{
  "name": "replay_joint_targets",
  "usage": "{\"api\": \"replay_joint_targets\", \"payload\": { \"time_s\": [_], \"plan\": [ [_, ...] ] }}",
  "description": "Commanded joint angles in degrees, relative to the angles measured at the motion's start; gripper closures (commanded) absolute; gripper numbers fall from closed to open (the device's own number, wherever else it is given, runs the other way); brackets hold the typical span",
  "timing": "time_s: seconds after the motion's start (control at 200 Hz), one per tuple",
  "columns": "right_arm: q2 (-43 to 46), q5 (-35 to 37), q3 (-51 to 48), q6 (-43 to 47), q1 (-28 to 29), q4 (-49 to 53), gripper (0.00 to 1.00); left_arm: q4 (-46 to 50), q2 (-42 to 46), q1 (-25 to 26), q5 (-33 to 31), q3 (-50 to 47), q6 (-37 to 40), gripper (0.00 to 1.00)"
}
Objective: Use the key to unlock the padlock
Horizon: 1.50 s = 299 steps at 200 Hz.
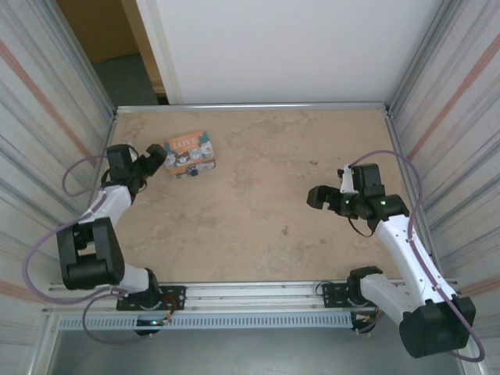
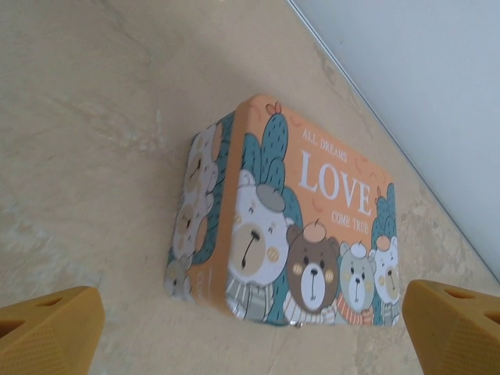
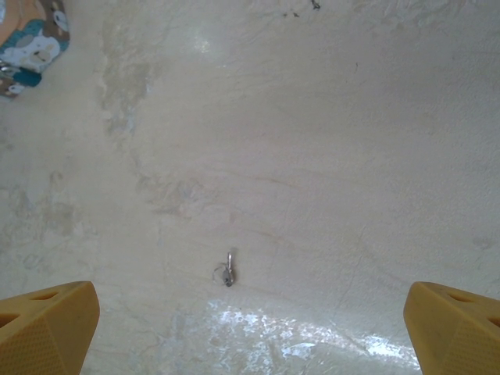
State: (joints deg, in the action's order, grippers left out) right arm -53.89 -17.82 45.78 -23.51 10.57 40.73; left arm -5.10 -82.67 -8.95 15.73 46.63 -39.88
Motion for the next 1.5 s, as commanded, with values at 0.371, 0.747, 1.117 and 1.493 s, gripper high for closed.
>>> {"api": "replay_joint_targets", "payload": {
  "time_s": [0.371,0.747,1.117,1.493],
  "plan": [
    [0.8,0.9,0.9,1.1,0.5,-1.4,0.01,-3.3,-16.7,-0.2,6.2,13.9,3.0,0.01],
    [-0.1,1.3,1.1,1.3,0.6,-2.0,0.01,-3.6,-27.6,0.0,11.0,22.4,6.8,0.04],
    [-1.2,1.4,1.3,1.5,0.6,-2.6,0.01,3.0,-33.4,1.5,15.9,28.3,15.5,0.29],
    [-1.9,1.4,1.1,1.7,0.7,-3.1,0.01,13.0,-35.0,7.0,14.7,34.9,25.6,0.36]
  ]
}}
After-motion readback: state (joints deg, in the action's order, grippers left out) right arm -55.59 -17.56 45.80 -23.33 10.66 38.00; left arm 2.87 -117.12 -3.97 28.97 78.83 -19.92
